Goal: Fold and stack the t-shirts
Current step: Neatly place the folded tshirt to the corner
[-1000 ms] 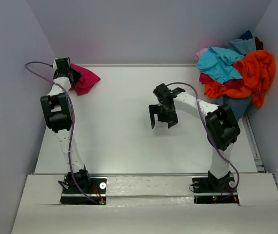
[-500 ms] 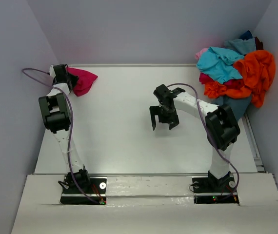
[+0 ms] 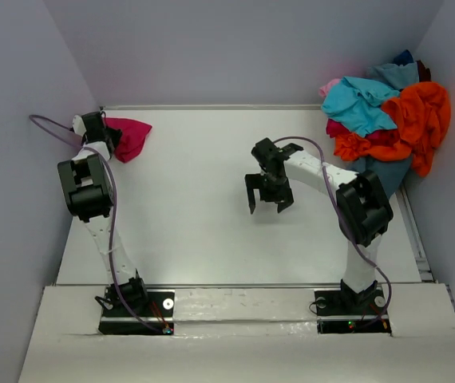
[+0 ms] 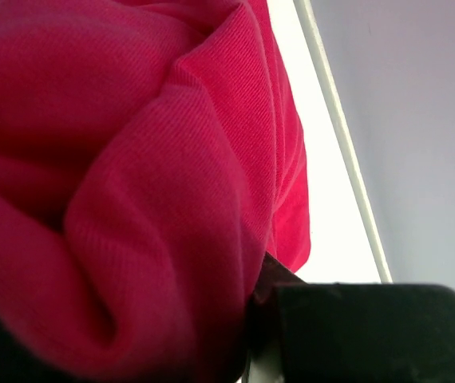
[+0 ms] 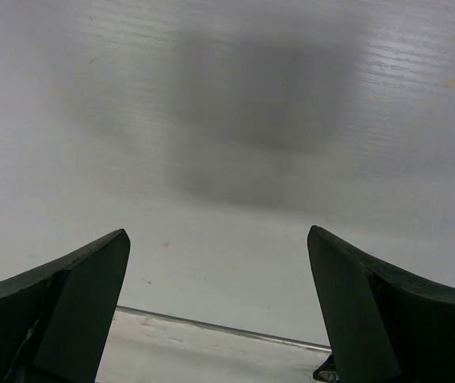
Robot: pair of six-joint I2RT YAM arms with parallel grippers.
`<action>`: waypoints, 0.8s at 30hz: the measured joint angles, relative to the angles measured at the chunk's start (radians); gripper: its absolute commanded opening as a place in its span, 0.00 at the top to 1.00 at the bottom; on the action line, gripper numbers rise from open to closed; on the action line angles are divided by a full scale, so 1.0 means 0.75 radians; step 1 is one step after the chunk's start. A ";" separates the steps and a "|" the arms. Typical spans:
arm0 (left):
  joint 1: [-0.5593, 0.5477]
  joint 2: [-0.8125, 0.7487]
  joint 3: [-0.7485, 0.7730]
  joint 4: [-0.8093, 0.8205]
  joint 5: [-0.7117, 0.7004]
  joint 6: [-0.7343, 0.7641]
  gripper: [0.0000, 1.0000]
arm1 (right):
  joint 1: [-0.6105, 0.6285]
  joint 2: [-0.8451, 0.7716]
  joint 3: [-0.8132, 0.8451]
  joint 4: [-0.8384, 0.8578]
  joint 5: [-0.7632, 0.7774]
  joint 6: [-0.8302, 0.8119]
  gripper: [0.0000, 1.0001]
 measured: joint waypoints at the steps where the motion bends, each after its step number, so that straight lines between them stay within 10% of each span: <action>1: 0.002 -0.001 -0.004 0.002 -0.001 -0.004 0.94 | 0.000 0.000 0.000 0.000 0.000 0.000 0.01; 5: 0.003 -0.002 -0.016 0.011 -0.024 -0.014 0.90 | 0.000 0.000 0.000 0.000 -0.001 -0.001 0.01; 9: 0.008 -0.002 -0.016 0.006 -0.025 -0.016 0.37 | 0.000 0.000 0.000 0.001 -0.002 -0.001 0.00; 13: 0.013 -0.002 -0.016 0.011 -0.029 -0.032 0.15 | 0.000 0.000 -0.001 0.002 -0.011 -0.001 0.00; 24: 0.014 -0.108 -0.040 -0.066 -0.026 0.002 0.06 | 0.000 -0.004 -0.084 0.067 -0.051 0.002 0.00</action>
